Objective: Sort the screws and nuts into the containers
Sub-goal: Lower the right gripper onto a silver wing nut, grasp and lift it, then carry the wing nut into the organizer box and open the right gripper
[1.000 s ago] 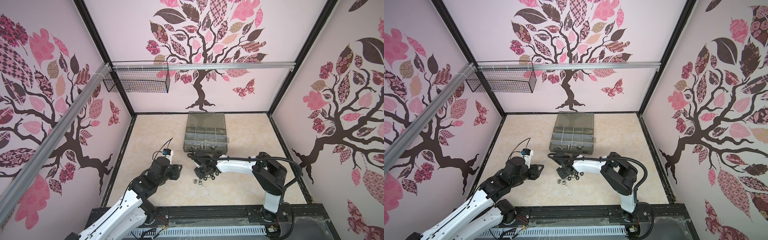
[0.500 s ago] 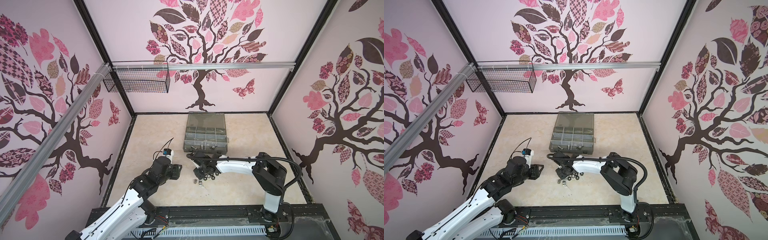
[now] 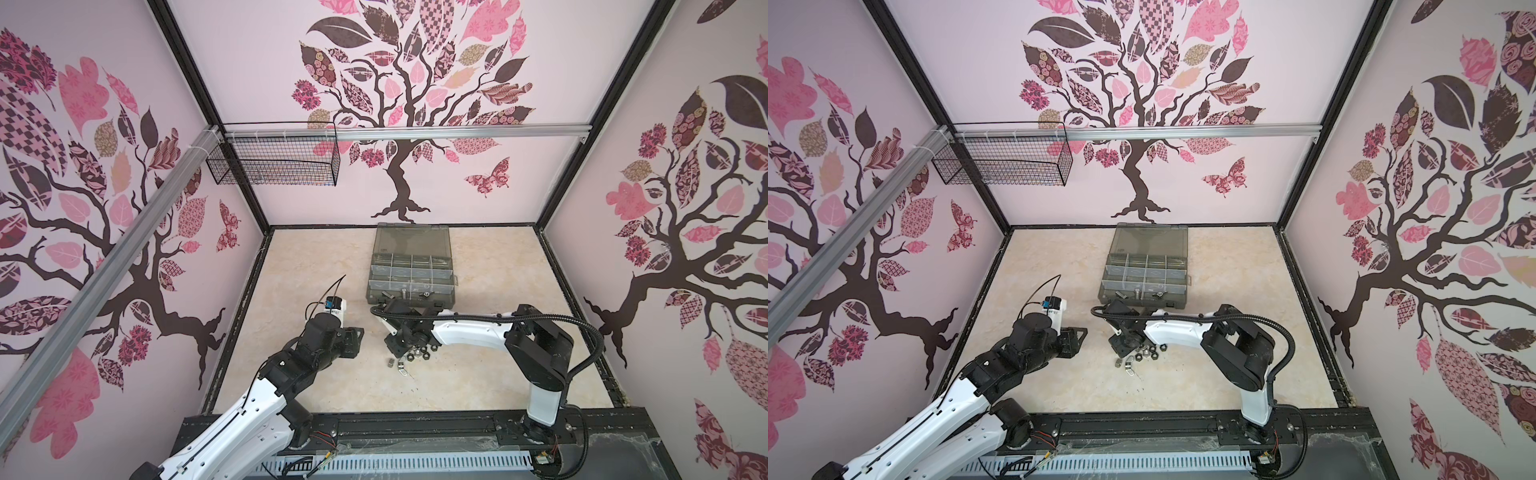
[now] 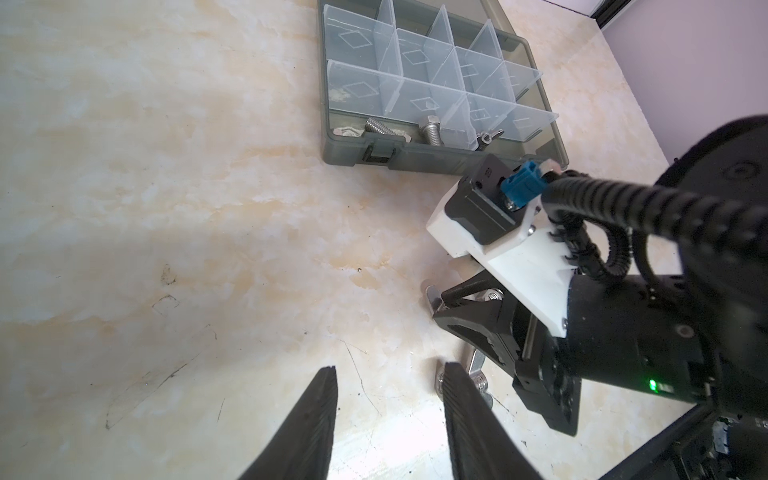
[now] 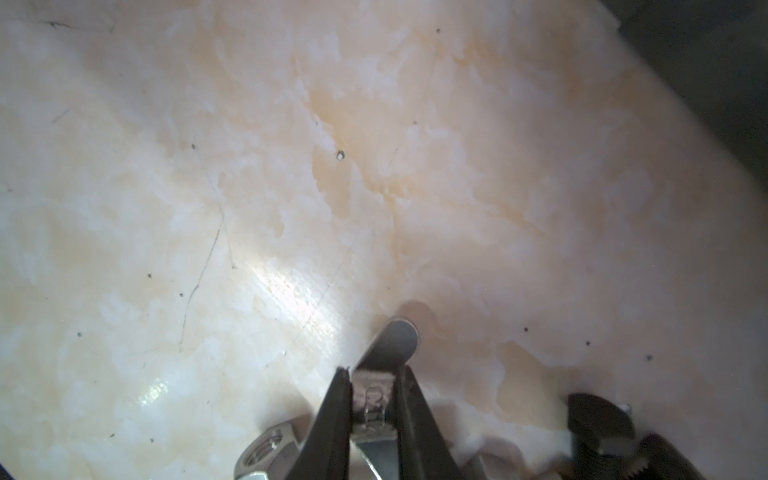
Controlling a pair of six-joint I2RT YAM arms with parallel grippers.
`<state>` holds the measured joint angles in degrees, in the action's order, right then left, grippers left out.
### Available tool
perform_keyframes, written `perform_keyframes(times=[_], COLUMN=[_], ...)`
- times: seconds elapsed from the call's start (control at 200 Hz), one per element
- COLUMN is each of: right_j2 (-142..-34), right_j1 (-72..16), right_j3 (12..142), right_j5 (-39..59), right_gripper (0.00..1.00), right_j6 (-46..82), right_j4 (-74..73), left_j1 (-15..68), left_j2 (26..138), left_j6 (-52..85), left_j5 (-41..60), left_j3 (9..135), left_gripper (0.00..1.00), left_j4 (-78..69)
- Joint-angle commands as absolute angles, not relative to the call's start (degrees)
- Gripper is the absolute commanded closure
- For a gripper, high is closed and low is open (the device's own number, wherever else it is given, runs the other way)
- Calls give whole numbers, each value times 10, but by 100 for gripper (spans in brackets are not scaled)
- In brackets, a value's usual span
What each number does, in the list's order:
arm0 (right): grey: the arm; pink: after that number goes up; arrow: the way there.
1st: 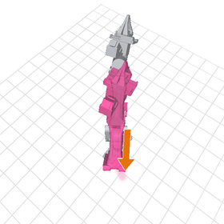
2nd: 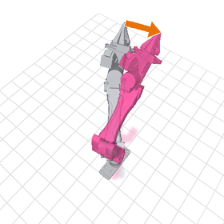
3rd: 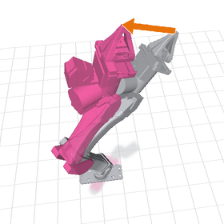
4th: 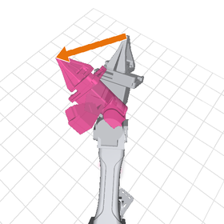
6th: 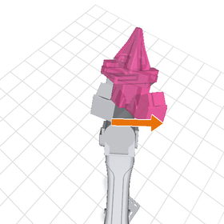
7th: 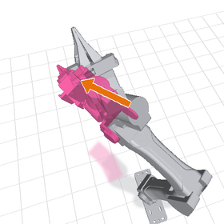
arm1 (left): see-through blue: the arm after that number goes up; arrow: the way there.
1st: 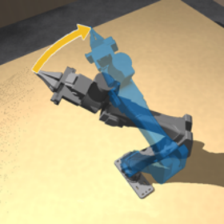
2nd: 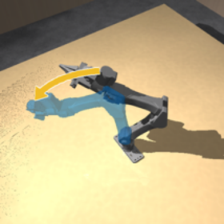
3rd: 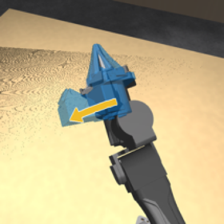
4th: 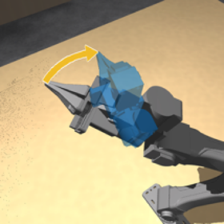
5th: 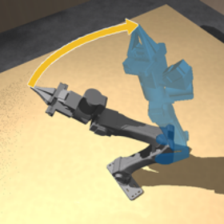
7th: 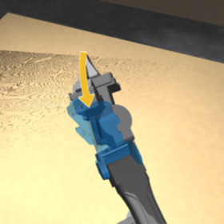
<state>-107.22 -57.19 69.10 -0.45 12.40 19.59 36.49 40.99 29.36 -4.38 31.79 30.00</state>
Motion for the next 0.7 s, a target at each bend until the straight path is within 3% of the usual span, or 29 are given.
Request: perform_keyframes(times=[0.0, 0.44, 0.695], right_j2=[-1046, -978, -1015], right_j1=[-561, -360, -331], right_j3=[731, 740, 719], right_j5=[-14, -55, -52], right_gripper=[81, 81, 80], right_j6=[104, -31, -60], right_j4=[208, 186, 149], left_j1=[362, 362, 363], left_j2=[407, 387, 390], left_j6=[288, 289, 292], left_j5=[-51, -49, -43], left_j3=[309, 304, 305], left_gripper=[55, 55, 55], left_j4=[293, 290, 290])
